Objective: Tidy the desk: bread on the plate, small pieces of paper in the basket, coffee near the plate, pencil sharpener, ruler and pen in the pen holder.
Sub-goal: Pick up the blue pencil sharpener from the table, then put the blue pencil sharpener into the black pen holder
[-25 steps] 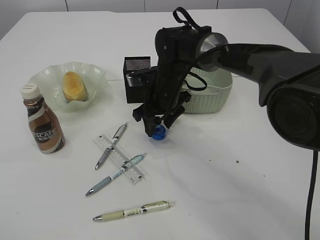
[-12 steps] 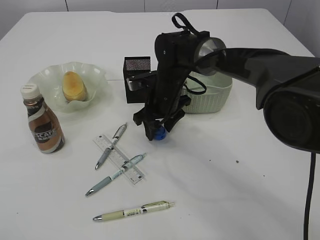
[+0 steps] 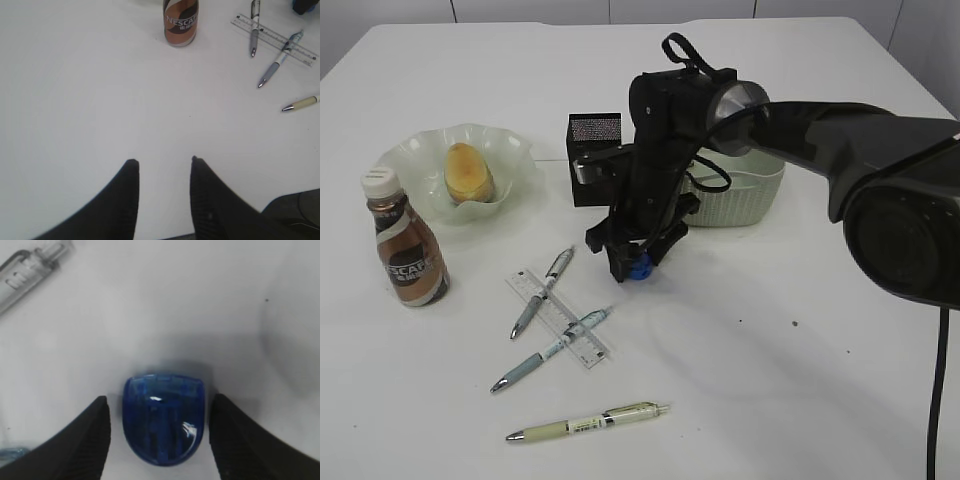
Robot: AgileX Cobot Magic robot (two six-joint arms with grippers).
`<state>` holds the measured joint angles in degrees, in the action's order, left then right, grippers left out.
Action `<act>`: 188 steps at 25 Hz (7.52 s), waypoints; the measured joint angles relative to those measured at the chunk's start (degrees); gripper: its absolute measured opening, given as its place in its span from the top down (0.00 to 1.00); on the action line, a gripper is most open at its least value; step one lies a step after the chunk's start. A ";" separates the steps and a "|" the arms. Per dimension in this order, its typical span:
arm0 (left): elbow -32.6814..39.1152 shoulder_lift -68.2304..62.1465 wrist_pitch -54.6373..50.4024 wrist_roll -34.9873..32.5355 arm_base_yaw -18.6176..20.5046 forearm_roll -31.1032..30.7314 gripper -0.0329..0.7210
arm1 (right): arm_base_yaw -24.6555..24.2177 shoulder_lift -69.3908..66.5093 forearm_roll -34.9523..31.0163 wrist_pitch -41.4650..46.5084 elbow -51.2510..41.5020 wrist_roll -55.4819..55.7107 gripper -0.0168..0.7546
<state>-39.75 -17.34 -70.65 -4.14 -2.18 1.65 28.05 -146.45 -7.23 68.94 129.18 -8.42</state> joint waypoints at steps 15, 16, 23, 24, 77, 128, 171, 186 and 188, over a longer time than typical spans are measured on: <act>0.00 0.00 0.00 -0.09 0.00 0.00 0.62 | 0.00 -0.12 0.00 -1.26 0.00 -0.11 0.38; 0.00 0.00 0.00 -0.09 0.00 0.00 0.62 | 0.00 -0.12 0.00 -1.26 0.00 -0.23 0.38; 0.00 0.00 0.00 -0.09 0.00 0.00 0.62 | 0.00 -0.12 0.00 -1.60 0.00 -0.23 0.42; 0.00 0.00 0.00 -0.09 0.00 0.00 0.62 | 0.00 -0.12 0.00 -1.60 0.00 -0.23 0.45; 0.00 0.00 0.00 -0.09 0.00 0.27 0.62 | -4.41 1.83 -9.05 -3.31 16.67 -12.72 0.58; 0.00 0.00 -1.09 -0.13 0.00 3.13 0.62 | -5.71 -5.41 -18.09 -36.55 17.29 -13.98 0.58; 0.00 0.00 -1.11 -0.13 0.00 4.25 0.62 | -6.32 -5.41 -22.43 -31.80 17.29 -14.02 0.45; 0.00 0.00 -0.63 -0.13 0.00 7.31 0.62 | -9.00 4.33 -22.12 0.26 21.44 -12.61 0.46; 0.00 0.00 0.56 -0.13 0.00 7.80 0.62 | -9.00 4.73 -22.12 1.75 21.44 -10.29 0.46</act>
<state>-39.75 -17.34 -70.08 -4.27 -2.18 9.45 19.05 -141.72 -29.35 70.69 150.63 -18.71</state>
